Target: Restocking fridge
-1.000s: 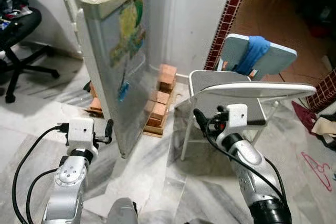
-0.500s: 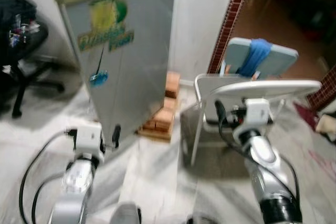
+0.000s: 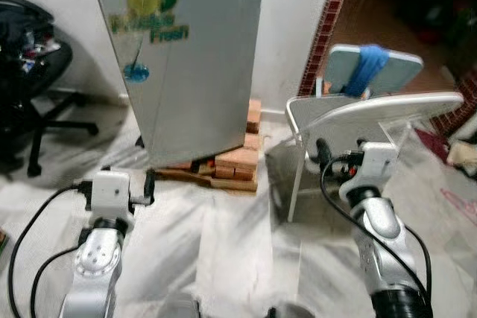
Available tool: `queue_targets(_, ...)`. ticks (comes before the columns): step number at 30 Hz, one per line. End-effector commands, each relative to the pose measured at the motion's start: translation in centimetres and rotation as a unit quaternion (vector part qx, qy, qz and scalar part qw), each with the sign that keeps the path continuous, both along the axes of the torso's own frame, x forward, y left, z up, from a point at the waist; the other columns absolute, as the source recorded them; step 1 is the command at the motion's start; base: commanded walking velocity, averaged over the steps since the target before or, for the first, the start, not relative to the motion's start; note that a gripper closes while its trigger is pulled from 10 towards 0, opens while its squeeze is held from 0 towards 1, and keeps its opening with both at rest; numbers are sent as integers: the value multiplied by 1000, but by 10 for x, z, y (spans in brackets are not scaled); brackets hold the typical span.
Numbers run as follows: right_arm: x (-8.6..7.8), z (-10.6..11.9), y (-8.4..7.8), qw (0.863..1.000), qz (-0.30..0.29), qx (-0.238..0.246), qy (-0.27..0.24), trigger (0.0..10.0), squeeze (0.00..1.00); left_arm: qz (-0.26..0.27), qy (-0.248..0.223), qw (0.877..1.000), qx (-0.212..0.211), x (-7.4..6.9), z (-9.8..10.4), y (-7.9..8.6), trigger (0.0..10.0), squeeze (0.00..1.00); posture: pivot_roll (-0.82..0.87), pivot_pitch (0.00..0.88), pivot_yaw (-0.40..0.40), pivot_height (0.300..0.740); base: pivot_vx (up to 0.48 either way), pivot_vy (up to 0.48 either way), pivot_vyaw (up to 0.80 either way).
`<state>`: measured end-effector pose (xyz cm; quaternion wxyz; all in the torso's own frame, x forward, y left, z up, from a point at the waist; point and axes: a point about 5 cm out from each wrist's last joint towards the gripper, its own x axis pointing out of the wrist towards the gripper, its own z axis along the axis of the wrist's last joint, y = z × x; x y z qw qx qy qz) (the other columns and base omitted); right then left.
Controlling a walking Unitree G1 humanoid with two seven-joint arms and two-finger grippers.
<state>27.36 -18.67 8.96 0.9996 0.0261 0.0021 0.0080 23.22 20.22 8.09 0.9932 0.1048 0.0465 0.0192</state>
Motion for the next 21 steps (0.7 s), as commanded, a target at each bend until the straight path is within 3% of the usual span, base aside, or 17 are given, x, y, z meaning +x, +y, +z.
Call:
queue_targets(1,5,7,3,1000,3,1,-10,10000,0,-4,-12,1000,18,2,3,1,10000,0,69,42,-60,740,0,480,-800)
queue_targets(10,9,8,-2,1000,-14,-14,-13,10000,0,-13,-5,1000,11,8,4,9,10000,0,70,38,-62,740,0,480,-800)
queue_targets(14,10,7,1,1000,-15,-8,-12,10000,0,6,-23,1000,3,19,8,14,10000,0,70,37,-67,740,0,480,-800)
queue_targets(21,12,8,1,1000,-15,-11,-15,10000,0,4,-22,1000,-2,20,8,15,10000,0,68,37,-66,740,0,480,-800)
